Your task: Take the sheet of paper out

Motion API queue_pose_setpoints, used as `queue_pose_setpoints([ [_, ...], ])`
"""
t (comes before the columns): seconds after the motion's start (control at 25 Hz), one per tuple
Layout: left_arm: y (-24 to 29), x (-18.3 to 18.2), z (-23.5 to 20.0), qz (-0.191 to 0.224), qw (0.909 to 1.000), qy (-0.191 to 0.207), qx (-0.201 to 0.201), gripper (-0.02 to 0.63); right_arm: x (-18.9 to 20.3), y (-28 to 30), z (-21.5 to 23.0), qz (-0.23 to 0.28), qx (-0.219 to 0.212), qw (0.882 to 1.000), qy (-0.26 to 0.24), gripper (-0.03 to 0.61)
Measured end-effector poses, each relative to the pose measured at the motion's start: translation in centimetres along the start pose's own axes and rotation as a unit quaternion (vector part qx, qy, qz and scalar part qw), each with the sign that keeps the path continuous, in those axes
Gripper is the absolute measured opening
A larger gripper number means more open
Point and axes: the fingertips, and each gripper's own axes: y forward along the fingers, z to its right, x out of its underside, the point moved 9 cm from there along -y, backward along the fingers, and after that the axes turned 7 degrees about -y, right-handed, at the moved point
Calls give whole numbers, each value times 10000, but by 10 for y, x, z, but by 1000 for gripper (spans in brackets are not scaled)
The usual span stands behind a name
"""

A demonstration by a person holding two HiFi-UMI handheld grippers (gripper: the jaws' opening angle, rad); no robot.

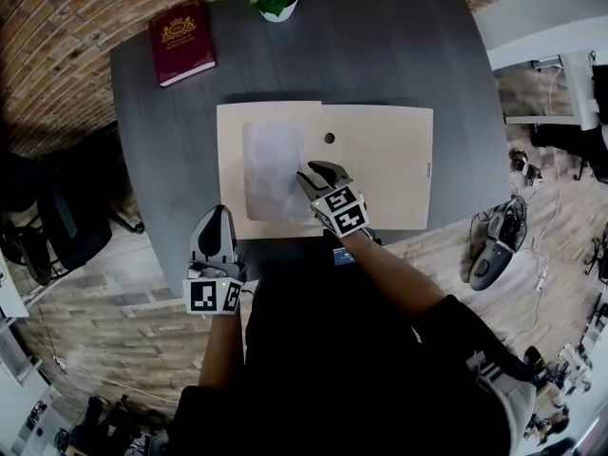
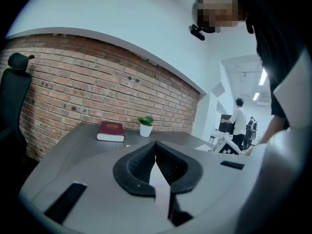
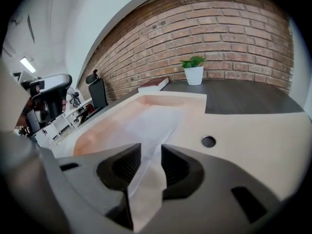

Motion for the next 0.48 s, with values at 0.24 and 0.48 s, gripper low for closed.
queue_pose_setpoints([
  [0.24, -7, 1, -1, -3, 10000, -64, 14, -5, 1, 10, -3, -274, 14, 9993, -265, 132],
  [0.48, -10, -7, 1, 103, 9999, -94, 69, -5, 6, 16, -5, -520, 117, 9976, -446, 132],
])
